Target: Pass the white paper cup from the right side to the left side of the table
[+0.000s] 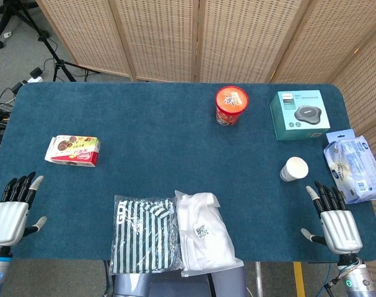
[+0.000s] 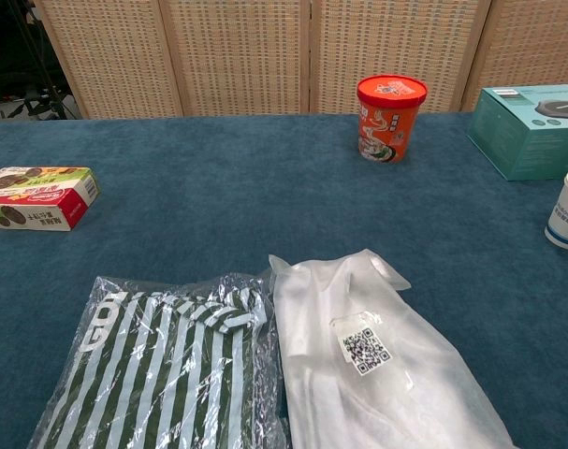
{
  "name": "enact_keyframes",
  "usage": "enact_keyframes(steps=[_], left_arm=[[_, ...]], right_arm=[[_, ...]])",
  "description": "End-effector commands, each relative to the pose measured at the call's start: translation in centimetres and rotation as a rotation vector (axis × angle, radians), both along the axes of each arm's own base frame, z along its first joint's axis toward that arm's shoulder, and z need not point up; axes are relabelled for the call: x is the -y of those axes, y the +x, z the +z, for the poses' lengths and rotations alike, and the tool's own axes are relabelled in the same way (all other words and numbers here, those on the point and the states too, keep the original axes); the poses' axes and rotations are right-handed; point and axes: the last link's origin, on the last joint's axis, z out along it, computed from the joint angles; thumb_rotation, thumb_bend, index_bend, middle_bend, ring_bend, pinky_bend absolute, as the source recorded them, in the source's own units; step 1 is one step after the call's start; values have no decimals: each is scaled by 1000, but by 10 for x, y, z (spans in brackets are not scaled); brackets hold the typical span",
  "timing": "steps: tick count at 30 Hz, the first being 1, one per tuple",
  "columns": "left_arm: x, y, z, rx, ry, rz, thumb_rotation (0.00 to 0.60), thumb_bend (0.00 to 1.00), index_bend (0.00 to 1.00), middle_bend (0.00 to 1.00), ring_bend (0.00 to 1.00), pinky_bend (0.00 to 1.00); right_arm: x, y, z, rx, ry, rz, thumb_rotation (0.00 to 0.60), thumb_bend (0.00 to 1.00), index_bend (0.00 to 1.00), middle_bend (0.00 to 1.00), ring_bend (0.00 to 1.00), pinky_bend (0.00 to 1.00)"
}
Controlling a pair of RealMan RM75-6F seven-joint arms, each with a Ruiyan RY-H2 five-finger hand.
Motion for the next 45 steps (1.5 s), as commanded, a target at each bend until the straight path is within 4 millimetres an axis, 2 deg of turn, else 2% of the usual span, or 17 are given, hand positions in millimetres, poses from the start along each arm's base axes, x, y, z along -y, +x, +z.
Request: enact_keyframes(steps=[1, 26, 40, 42, 45], left_arm=[[0, 0, 0, -1, -1, -1, 600, 209, 0, 0, 0, 0], [-6, 0, -7, 25, -8, -15, 600, 211, 0, 0, 0, 0], [-8, 9, 7, 80, 41, -114, 600, 209, 0, 0, 0, 0], [-11, 11, 9, 86, 48, -131, 600, 209, 0, 0, 0, 0], [-16, 17, 8, 102, 48, -158, 600, 209, 0, 0, 0, 0]], right_arm=[[0, 0, 0, 1, -2, 0, 600, 53, 0, 0, 0, 0], [3, -1, 3, 9, -21, -13, 600, 53, 0, 0, 0, 0], [6, -4, -2, -12, -11, -30, 600, 53, 0, 0, 0, 0], [8, -5, -5, -18, -3, -36, 600, 53, 0, 0, 0, 0], [22, 5, -10, -36, 33, -21, 600, 53, 0, 0, 0, 0]])
